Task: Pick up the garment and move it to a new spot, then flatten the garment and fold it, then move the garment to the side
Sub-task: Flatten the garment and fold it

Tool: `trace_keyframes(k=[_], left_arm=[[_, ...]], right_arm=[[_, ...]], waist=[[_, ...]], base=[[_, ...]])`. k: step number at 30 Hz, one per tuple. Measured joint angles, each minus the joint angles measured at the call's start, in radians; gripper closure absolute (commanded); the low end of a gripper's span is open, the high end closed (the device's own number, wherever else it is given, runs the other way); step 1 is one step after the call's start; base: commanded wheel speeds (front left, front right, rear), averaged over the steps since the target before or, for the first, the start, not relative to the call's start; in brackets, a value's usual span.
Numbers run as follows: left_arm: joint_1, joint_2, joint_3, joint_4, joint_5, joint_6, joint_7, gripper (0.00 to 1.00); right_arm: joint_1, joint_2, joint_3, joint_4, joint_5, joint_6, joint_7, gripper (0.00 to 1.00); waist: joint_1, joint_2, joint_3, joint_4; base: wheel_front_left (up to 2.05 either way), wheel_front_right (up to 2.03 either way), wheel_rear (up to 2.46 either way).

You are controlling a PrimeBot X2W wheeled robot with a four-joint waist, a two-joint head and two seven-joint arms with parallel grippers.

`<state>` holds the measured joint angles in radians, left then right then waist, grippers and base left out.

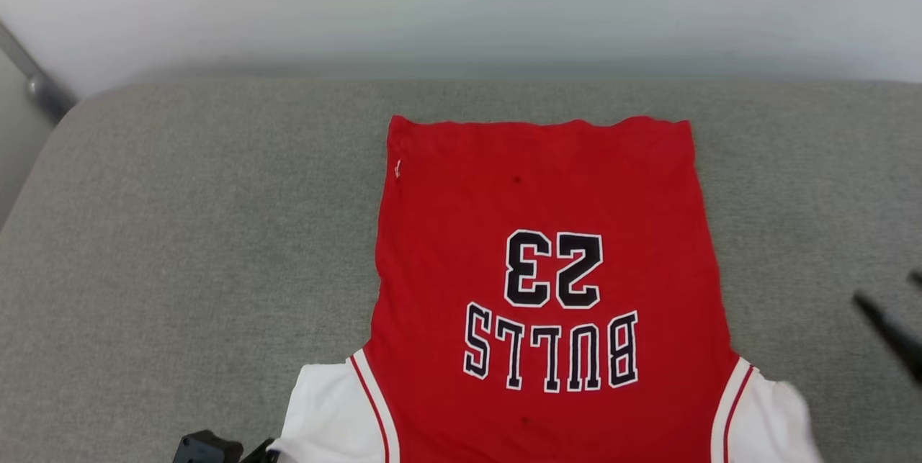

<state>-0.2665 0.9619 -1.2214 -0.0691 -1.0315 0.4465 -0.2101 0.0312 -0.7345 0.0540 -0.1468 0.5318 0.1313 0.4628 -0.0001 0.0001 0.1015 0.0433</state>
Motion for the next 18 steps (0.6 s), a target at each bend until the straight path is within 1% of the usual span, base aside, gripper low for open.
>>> trace_keyframes(k=[3,6,9,11,14,16,18], left_arm=[[-0.022,-0.01,0.008,-0.015,0.017,0.001,-0.006,1.0],[-0.054,-0.011,0.02,-0.027,0.042,0.001,-0.012,1.0],[-0.082,-0.012,0.034,-0.042,0.063,0.001,-0.019,1.0],[-0.096,-0.013,0.043,-0.055,0.075,0.002,-0.023,1.0],[-0.123,-0.022,0.05,-0.067,0.099,-0.004,-0.027,1.0],[-0.144,-0.03,0.056,-0.071,0.115,-0.008,-0.03,1.0],[-0.163,-0.04,0.06,-0.074,0.128,-0.013,-0.031,1.0]], right_arm=[[-0.13,-0.05,-0.022,-0.023,0.033,0.0,0.044,0.0],[-0.285,-0.1,-0.012,-0.03,0.074,0.0,0.123,0.0],[-0.457,-0.14,0.056,-0.002,0.126,0.0,0.259,0.0],[-0.579,-0.152,0.109,0.031,0.167,0.0,0.372,0.0],[-0.742,-0.174,0.194,0.082,0.188,0.0,0.546,0.0],[-0.834,-0.169,0.229,0.137,0.191,0.0,0.669,0.0],[-0.916,-0.15,0.251,0.176,0.187,0.0,0.771,0.0]], waist=[[0.0001,0.0,0.031,0.018],[0.0001,0.0,0.071,0.043],[0.0002,0.0,0.121,0.067],[0.0002,0.0,0.158,0.083],[0.0002,0.0,0.214,0.109],[0.0003,0.0,0.251,0.127],[0.0003,0.0,0.288,0.146]], base=[[0.0,0.0,0.0],[0.0,0.0,0.0],[0.0,0.0,0.0],[0.0,0.0,0.0],[0.0,0.0,0.0],[0.0,0.0,0.0],[0.0,0.0,0.0]])
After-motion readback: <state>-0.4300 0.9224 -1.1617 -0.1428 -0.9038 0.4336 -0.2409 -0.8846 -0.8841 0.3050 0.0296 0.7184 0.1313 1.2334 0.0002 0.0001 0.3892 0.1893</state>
